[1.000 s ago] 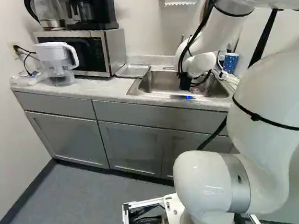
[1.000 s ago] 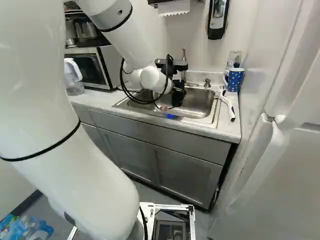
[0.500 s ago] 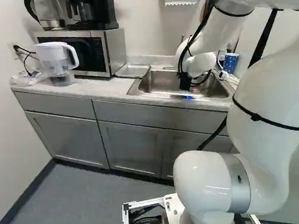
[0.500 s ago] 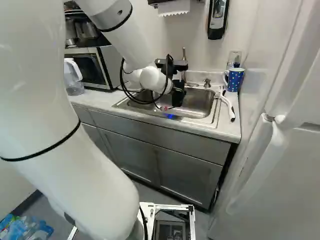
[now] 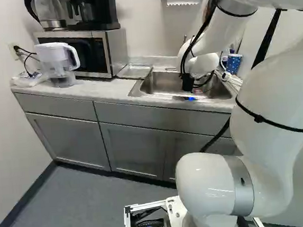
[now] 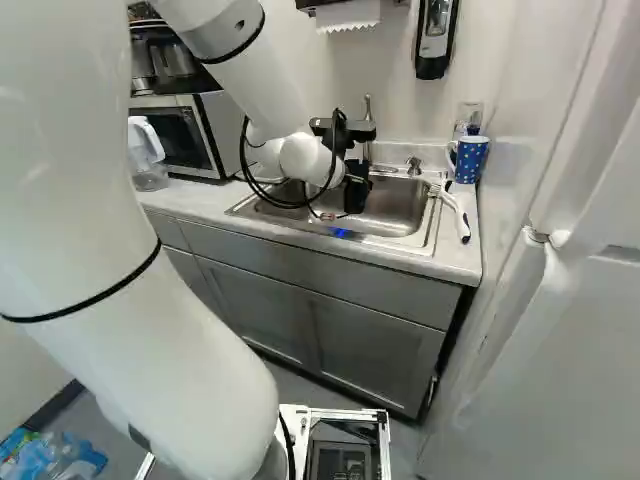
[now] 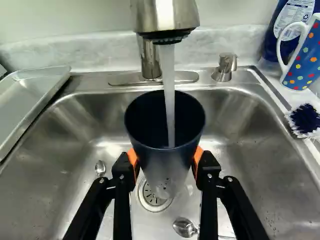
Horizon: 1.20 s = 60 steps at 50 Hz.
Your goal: Rinse the cup and place it in the tray
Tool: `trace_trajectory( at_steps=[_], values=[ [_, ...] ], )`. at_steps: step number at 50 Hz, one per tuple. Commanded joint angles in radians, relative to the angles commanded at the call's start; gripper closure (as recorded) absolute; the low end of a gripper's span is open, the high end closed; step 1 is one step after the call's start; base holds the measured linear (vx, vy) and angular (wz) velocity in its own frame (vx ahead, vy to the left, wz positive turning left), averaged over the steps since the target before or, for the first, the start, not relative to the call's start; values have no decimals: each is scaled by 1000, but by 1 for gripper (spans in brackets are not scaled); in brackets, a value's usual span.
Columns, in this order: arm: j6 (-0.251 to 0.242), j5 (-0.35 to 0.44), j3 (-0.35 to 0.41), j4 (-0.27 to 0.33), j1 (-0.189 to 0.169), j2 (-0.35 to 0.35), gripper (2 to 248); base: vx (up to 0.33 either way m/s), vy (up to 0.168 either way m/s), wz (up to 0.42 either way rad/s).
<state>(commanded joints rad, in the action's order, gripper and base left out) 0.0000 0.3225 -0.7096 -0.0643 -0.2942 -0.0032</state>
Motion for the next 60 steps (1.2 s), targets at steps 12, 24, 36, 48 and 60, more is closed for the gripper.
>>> trace_trajectory(
  at_steps=[12,24,36,48,60],
  values=[
    [0,0,0,0,0,0,128,0,0,0],
    [0,0,0,0,0,0,128,0,0,0],
    [0,0,0,0,0,0,128,0,0,0],
    [0,0,0,0,0,0,128,0,0,0],
    [0,0,0,0,0,0,128,0,0,0]
  ],
)
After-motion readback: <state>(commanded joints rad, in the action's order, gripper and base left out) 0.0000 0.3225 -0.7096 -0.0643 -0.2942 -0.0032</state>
